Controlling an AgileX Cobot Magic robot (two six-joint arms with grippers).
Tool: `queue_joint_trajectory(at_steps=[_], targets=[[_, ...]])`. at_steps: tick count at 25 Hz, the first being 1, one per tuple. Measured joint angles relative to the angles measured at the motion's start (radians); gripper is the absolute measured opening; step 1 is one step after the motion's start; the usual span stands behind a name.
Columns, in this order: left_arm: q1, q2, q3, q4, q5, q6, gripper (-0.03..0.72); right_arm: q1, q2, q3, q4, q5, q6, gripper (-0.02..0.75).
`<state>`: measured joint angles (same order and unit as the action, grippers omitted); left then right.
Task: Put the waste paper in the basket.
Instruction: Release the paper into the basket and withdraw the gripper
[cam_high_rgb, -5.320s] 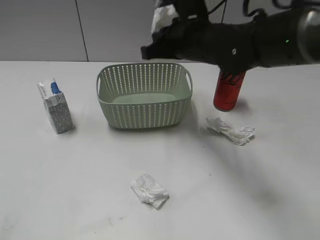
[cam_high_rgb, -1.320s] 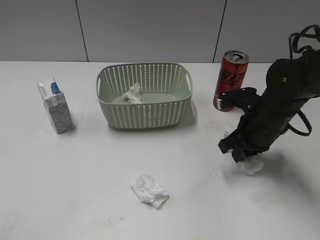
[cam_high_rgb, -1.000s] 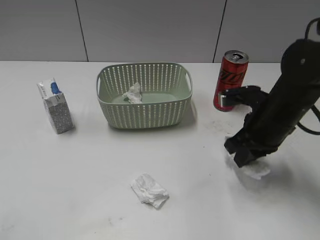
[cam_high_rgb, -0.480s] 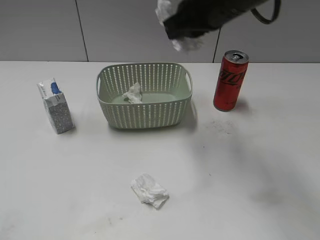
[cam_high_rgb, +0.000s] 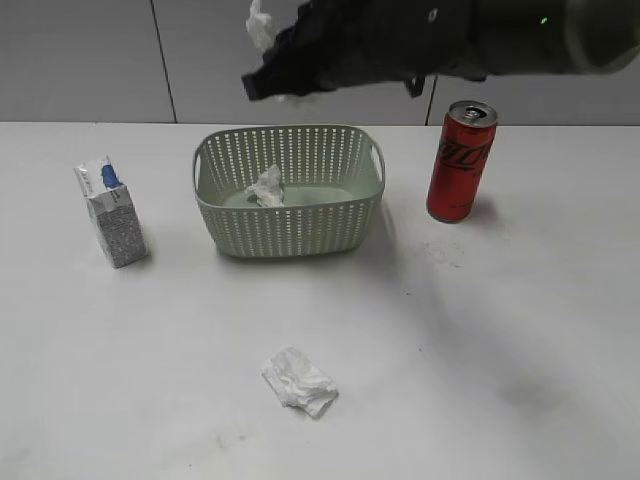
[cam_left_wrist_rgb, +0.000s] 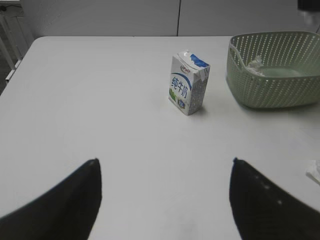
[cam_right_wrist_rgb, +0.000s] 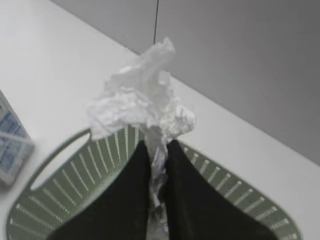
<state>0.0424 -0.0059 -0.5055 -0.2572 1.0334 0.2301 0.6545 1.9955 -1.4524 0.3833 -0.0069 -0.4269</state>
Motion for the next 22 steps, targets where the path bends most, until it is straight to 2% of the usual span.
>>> queue_joint_trajectory(at_steps=[5, 7, 10, 12, 14, 15, 17, 22], targets=[[0.000, 0.000, 0.000, 0.000, 0.000, 0.001, 0.591, 0.000, 0.100, -0.001, -0.009, -0.003, 0.000, 0.043], [0.000, 0.000, 0.000, 0.000, 0.000, 0.000, 0.591, 0.000, 0.118, -0.001, -0.038, -0.003, 0.000, 0.090], [0.000, 0.000, 0.000, 0.000, 0.000, 0.000, 0.591, 0.000, 0.130, -0.001, -0.087, 0.007, 0.000, 0.275], [0.000, 0.000, 0.000, 0.000, 0.000, 0.000, 0.591, 0.000, 0.135, -0.001, -0.104, 0.016, 0.000, 0.433], [0.000, 0.000, 0.000, 0.000, 0.000, 0.000, 0.591, 0.000, 0.135, -0.001, -0.112, 0.019, 0.000, 0.552], [0.000, 0.000, 0.000, 0.000, 0.000, 0.000, 0.591, 0.000, 0.135, -0.001, -0.114, 0.019, 0.000, 0.580], [0.000, 0.000, 0.000, 0.000, 0.000, 0.000, 0.591, 0.002, 0.135, -0.001, -0.117, 0.020, 0.000, 0.605], [0.000, 0.000, 0.000, 0.000, 0.000, 0.000, 0.591, 0.005, 0.101, -0.001, -0.117, 0.063, 0.003, 0.610]])
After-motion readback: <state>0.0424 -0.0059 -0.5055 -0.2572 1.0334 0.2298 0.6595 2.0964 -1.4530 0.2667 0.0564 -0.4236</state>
